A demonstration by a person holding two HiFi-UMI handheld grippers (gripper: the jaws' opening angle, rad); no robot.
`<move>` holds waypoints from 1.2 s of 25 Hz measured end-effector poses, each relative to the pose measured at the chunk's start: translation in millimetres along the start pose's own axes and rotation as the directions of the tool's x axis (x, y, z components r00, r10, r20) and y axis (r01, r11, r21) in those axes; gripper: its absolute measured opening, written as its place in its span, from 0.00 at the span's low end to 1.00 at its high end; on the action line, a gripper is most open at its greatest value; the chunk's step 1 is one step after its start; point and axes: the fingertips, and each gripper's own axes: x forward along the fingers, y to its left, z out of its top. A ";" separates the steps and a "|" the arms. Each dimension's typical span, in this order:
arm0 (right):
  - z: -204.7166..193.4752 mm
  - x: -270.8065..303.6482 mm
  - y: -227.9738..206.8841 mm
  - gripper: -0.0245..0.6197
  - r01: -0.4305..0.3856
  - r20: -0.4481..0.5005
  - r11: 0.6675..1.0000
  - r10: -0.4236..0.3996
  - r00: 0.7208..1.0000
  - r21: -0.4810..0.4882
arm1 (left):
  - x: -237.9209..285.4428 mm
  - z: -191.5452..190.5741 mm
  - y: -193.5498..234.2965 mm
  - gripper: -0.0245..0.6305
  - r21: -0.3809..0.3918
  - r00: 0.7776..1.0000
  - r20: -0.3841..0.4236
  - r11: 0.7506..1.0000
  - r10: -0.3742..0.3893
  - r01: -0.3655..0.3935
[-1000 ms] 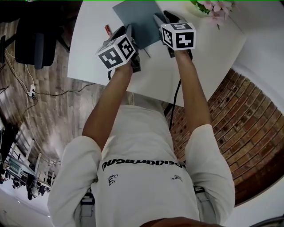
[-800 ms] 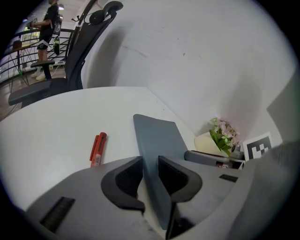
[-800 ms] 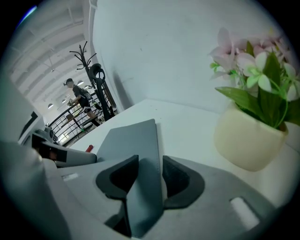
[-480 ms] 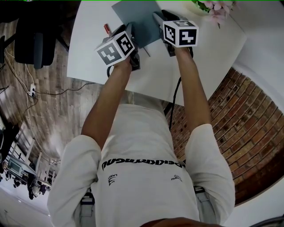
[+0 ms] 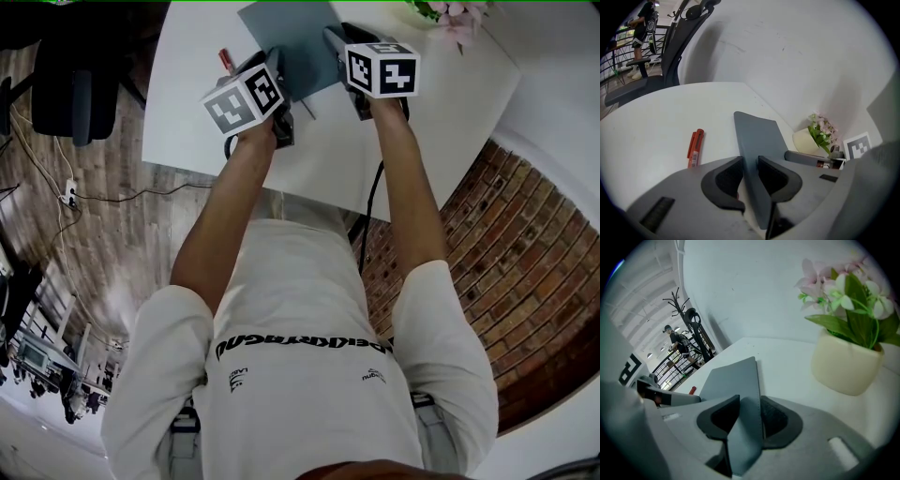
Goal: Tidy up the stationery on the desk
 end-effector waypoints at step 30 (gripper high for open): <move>-107.9 -80.6 -0.5 0.24 0.110 -0.001 0.960 -0.113 0.994 0.257 | -24.6 -77.0 -26.5 0.19 0.179 0.981 -0.184 0.979 -0.066 0.099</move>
